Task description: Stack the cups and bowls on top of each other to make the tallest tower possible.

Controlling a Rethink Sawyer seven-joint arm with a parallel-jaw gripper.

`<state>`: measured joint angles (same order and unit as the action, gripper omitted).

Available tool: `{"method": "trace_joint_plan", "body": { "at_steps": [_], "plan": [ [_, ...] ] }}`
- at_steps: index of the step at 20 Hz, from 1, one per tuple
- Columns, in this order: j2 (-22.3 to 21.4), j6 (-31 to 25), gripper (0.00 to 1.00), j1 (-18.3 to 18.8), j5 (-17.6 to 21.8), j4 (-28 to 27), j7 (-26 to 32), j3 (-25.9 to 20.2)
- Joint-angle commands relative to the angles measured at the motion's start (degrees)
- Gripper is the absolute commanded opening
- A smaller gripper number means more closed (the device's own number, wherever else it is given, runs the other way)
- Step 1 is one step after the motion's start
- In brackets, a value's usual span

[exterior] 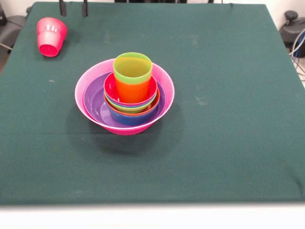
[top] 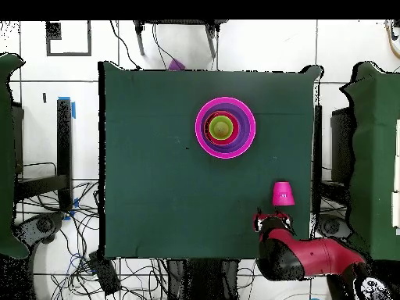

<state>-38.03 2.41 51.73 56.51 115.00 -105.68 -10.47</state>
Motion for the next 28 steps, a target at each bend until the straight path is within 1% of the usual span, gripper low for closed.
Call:
{"method": "trace_joint_plan", "body": {
  "at_steps": [1, 3, 4, 6, 9, 11, 14, 15, 20, 22, 25, 28],
  "plan": [
    [0.45, -2.45, 1.0, -0.12, 1.22, -4.49, -1.64, -2.48],
    [1.11, -3.68, 1.0, 2.57, -1.1, -3.71, -2.52, -4.84],
    [1.85, -3.38, 1.0, 3.51, -1.91, -3.64, -3.33, -5.42],
    [2.93, -2.73, 1.0, 4.68, -2.52, -3.75, -3.97, -6.13],
    [2.58, -3.14, 1.0, 6.58, -3.05, -3.47, -3.46, -7.7],
    [3.53, -1.81, 1.0, 7.54, -2.68, -3.9, -3.86, -8.12],
    [4.49, 1.23, 1.0, 7.75, -1.72, -4.48, -4.75, -7.69],
    [4.61, 1.93, 1.0, 7.66, -1.68, -4.5, -4.98, -7.58],
    [6.82, 8.81, 1.0, 5.54, -0.83, -6.38, -5.68, -4.04],
    [7.49, 12.58, 1.0, 4.42, -1.38, -6.62, -5.73, -2.4],
    [8.81, 16.63, 1.0, 1.96, -2.82, -7.66, -4.98, 0.7],
    [8.59, 19.0, 1.0, 0.24, -3.62, -8.2, -4.03, 2.72]
  ]
}}
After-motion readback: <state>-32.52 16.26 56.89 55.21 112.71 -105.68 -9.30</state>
